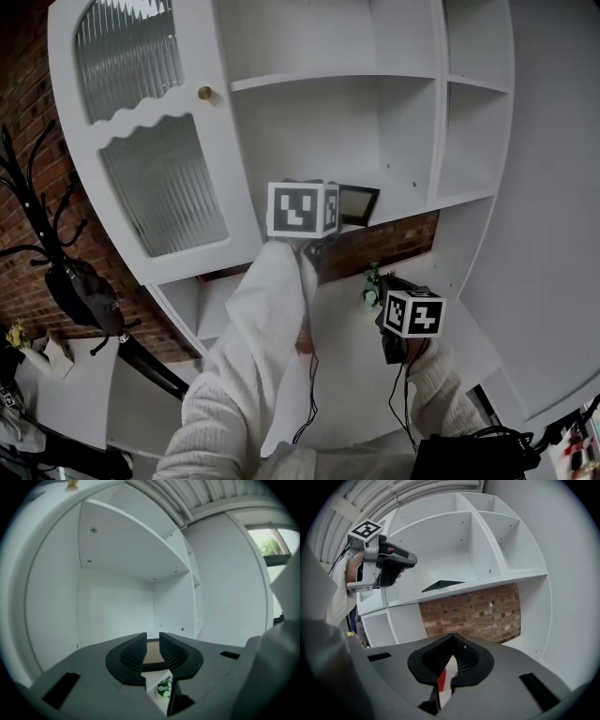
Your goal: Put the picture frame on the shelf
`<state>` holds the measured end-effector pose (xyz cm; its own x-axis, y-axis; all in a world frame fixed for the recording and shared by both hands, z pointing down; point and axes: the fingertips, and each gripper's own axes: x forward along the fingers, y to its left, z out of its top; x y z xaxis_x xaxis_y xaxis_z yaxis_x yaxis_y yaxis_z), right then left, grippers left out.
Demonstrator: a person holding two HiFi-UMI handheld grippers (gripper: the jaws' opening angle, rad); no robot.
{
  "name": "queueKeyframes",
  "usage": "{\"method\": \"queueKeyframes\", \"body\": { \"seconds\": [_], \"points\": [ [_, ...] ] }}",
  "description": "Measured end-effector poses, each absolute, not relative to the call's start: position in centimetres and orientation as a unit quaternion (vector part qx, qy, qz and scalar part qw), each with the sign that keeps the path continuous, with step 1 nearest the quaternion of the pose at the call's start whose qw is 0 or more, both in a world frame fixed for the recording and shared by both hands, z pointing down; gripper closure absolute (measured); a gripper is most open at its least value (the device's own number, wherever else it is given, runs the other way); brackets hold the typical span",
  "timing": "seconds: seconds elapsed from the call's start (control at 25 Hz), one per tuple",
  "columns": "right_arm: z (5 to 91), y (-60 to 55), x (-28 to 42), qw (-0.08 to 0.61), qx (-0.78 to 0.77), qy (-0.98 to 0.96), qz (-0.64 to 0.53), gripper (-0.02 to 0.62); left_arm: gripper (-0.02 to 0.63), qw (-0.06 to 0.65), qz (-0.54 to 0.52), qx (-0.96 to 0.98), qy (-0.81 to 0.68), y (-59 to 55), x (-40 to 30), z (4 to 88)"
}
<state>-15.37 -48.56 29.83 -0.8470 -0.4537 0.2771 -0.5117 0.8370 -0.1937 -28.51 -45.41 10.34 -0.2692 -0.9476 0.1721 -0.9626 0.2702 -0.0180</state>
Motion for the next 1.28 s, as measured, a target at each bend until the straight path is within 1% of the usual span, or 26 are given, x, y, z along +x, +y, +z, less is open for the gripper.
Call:
{"method": "queueKeyframes", "body": {
  "seconds": [0.2, 0.4, 0.52, 0.64, 0.96, 1.12, 1.28],
  "points": [
    [30.7, -46.7, -14.4, 0.112, 0.249, -0.953, 0.134, 0.571, 0.52, 0.072, 0.046, 0.614, -0.784, -43.0, -26.3, 12.3],
    [33.0, -44.3, -12.8, 0.115, 0.242, -0.954, 0.132, 0.571, 0.566, 0.064, 0.043, 0.626, -0.776, -40.6, -23.7, 15.2],
    [36.1, -42.8, -10.7, 0.126, 0.244, -0.95, 0.147, 0.571, 0.584, 0.073, 0.035, 0.626, -0.776, -39.0, -21.9, 18.5],
    [39.2, -41.1, -8.7, 0.14, 0.248, -0.943, 0.173, 0.571, 0.597, 0.072, 0.056, 0.608, -0.788, -37.1, -20.4, 23.0],
    [43.6, -36.3, -5.7, 0.159, 0.245, -0.936, 0.196, 0.571, 0.597, 0.153, 0.061, 0.592, -0.789, -31.3, -16.3, 35.4],
    [44.6, -34.0, -4.7, 0.155, 0.242, -0.938, 0.196, 0.571, 0.597, 0.176, 0.039, 0.576, -0.797, -27.1, -15.7, 38.8],
    [44.7, -32.7, -4.3, 0.145, 0.243, -0.935, 0.215, 0.571, 0.597, 0.175, 0.015, 0.554, -0.814, -24.1, -16.2, 39.5]
  ]
}}
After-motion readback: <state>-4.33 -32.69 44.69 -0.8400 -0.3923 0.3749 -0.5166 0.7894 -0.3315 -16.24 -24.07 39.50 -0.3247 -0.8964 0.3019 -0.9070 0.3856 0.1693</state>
